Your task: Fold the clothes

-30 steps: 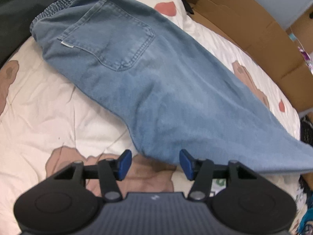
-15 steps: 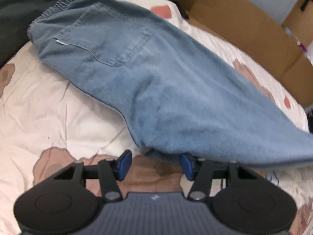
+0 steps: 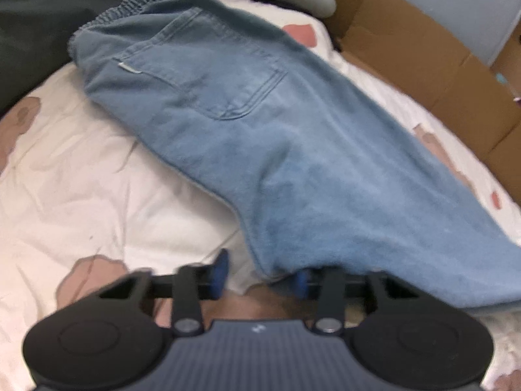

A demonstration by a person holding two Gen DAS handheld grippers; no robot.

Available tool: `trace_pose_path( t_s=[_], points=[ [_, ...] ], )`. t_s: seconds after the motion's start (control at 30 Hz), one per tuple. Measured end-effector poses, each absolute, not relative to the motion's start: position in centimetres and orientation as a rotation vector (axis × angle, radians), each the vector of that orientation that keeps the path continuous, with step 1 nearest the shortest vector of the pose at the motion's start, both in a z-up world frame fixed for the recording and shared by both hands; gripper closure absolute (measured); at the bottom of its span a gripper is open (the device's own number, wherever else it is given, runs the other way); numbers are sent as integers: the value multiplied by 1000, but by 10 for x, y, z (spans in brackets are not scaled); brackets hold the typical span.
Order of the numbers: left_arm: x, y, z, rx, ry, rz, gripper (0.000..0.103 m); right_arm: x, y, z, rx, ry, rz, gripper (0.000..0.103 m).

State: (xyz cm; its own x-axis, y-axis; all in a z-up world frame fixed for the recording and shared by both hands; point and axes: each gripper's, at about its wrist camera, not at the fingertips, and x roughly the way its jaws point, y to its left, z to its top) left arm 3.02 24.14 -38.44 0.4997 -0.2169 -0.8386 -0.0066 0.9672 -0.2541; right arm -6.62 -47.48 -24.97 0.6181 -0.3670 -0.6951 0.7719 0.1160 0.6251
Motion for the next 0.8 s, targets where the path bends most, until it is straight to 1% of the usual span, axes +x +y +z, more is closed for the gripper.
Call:
trace_pose_path(
  t_s=[0.07,0.2,0.4,0.8],
  points=[
    [32,245,-378,-270,1060,-138,86,-69,-474,-251,1189,415,-870,97],
    [35,254,-360,-222,1081,-176,90,-78,-469,-255,1202,413,-868,97],
    [35,262,-337,-146,1105,-211,91,-103,-455,-276,1257,409,-876,97],
    [32,256,-321,-14,1172,-204,93,-166,-410,-327,1367,424,-894,97]
  ],
)
